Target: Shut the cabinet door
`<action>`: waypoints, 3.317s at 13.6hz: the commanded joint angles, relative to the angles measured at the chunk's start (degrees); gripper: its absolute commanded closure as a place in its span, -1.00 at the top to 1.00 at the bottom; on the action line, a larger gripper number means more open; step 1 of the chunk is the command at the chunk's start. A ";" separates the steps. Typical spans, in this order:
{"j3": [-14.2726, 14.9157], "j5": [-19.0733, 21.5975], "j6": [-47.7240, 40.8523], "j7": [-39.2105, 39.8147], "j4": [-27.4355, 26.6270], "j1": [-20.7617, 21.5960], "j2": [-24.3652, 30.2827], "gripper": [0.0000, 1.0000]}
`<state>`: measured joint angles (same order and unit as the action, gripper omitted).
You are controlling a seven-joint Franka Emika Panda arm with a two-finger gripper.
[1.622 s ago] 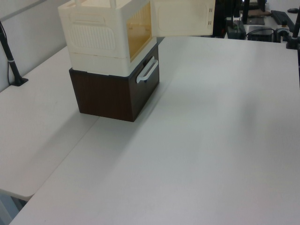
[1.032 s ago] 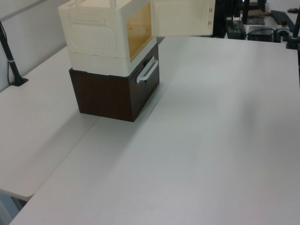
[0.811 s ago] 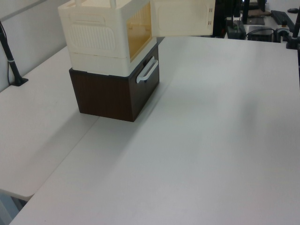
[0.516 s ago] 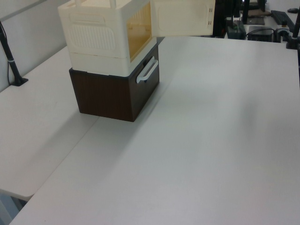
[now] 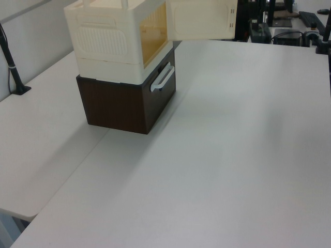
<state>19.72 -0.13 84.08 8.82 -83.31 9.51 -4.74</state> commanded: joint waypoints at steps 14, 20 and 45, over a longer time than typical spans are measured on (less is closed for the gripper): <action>0.14 1.10 9.42 48.72 -0.80 -8.63 0.52 -1.00; 0.23 0.92 24.80 56.73 -1.06 -9.33 -2.11 -1.00; -1.53 8.91 37.79 30.53 -0.97 10.77 -7.65 -0.93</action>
